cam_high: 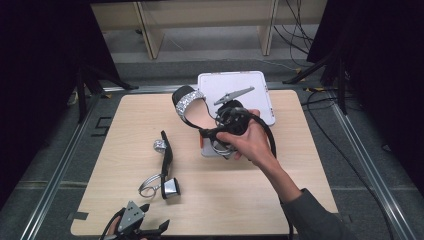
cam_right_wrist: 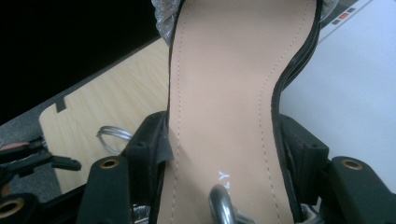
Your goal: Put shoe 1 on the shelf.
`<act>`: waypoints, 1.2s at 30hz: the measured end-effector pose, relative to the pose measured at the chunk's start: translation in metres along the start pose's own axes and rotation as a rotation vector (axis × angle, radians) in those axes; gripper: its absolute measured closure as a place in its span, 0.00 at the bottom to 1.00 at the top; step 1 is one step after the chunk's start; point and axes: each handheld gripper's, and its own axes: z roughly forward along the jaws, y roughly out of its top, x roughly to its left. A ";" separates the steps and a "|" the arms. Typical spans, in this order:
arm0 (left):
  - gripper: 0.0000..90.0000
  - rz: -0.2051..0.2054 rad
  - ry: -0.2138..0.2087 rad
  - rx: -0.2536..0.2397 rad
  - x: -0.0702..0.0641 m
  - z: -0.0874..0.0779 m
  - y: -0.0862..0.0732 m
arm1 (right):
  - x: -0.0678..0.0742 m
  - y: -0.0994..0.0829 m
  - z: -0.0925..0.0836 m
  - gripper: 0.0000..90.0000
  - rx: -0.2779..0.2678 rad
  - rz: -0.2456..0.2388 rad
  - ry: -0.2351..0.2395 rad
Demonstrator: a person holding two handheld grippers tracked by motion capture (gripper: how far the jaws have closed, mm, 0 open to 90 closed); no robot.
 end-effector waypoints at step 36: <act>0.17 -0.005 -0.012 -0.015 0.000 -0.002 0.001 | -0.112 0.059 0.055 0.46 0.055 0.436 -0.318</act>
